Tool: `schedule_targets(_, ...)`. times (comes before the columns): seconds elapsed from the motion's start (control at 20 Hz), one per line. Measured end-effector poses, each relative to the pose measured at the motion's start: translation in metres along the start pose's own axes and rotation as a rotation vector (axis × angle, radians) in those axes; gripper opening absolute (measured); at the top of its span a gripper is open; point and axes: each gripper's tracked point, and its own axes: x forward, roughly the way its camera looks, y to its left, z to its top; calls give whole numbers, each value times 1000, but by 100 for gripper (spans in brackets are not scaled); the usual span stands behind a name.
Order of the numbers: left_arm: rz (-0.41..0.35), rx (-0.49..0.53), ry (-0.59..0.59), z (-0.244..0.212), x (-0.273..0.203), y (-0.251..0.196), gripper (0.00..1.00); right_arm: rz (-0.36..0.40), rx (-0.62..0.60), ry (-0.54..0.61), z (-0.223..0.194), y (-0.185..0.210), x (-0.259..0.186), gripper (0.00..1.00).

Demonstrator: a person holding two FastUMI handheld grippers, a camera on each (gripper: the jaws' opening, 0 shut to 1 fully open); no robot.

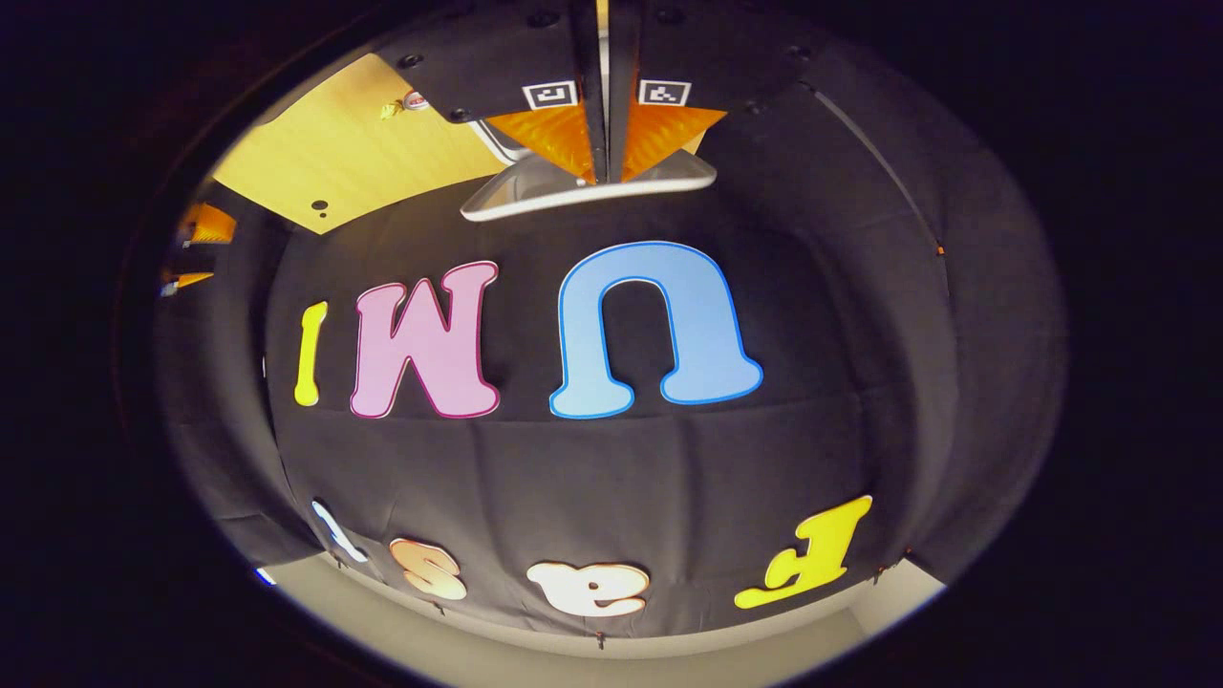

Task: Press the lid of the desktop garbage bin to open it, pick up the crumpled paper on the desktop and throw it into the bin, then pick up the pop can on the desktop and drop it into the bin, and finally close the garbage bin lid.

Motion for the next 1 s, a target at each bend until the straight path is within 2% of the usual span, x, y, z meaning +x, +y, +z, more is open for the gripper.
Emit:
schedule_targets(0.05,8,-7,-20,6,-8,-2,11,25,1,17,-8,3,12,97)
schedule_targets(0.15,18,-26,-43,13,-25,-7,34,63,-12,66,-26,4,37,97)
schedule_targets(0.2,41,-36,-61,17,-35,-6,54,79,-18,85,-37,4,51,97)
schedule_targets(0.25,69,-45,-83,24,-45,-3,65,95,-19,110,-46,4,64,97)
schedule_targets(0.3,94,-54,-103,28,-57,-3,83,112,-17,133,-57,6,79,97)
schedule_targets(0.4,144,-54,-125,30,-82,-6,91,151,-11,213,-89,11,104,98)
schedule_targets(0.55,280,-73,-85,21,-122,-5,94,195,13,336,-142,18,139,98)
schedule_targets(0.65,323,-108,-77,25,-157,-14,94,214,34,434,-188,26,156,98)
schedule_targets(0.8,393,-78,-59,20,-203,-19,94,236,82,549,-243,42,174,99)
schedule_targets(1.0,448,-77,-23,11,-235,-27,94,240,48,614,-289,59,185,98)
